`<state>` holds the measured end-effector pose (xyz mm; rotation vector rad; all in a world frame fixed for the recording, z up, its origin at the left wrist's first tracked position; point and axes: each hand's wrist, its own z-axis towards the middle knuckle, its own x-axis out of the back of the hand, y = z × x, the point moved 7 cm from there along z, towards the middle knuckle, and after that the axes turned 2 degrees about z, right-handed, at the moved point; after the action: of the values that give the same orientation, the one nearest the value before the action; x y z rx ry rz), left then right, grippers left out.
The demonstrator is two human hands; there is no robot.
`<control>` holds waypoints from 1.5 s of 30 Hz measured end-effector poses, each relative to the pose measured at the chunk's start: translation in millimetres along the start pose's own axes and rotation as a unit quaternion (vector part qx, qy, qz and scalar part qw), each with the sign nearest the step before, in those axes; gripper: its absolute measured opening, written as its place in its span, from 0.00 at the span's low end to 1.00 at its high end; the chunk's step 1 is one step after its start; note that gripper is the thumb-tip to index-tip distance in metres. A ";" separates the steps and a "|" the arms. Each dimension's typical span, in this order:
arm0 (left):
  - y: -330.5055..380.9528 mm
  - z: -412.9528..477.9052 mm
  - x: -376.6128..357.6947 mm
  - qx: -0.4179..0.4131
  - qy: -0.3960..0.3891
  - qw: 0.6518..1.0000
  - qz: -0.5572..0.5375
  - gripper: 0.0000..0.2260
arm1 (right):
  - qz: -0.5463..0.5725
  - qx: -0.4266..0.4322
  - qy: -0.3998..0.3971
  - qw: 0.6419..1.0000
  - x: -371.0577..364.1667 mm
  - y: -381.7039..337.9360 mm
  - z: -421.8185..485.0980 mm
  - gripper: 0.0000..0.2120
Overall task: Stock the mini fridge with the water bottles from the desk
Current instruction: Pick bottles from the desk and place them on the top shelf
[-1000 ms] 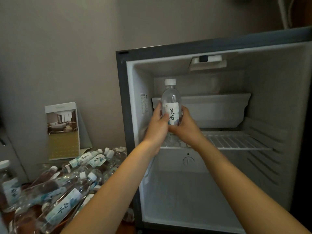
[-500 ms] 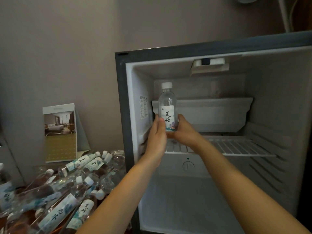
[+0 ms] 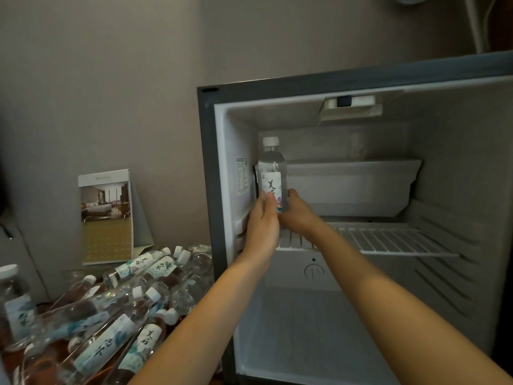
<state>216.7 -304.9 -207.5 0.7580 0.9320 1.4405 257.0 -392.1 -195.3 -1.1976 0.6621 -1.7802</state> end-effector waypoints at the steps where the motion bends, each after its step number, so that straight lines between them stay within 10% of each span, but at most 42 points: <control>1: -1.0 1.0 -0.2 0.000 0.000 1.000 0.002 0.19 | 0.000 0.000 0.000 1.000 0.3 0.2 -0.2 0.27; 24: 10.8 -29.5 17.2 -0.014 -0.030 0.999 0.024 0.16 | -0.001 0.004 0.008 1.000 0.9 -7.4 -18.8 0.37; 32: 42.2 -88.7 85.9 -0.135 -0.020 0.991 0.008 0.12 | 0.164 0.069 0.170 0.969 14.2 -23.5 -75.8 0.04; 45: -65.2 -106.4 226.4 -0.001 0.105 0.958 0.268 0.07 | 0.146 -0.001 -0.126 0.981 -151.2 -7.2 -161.2 0.09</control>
<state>134.1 -93.1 -330.5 0.9138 0.9224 2.0275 131.1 -262.3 -322.4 -1.2312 0.6520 -1.3585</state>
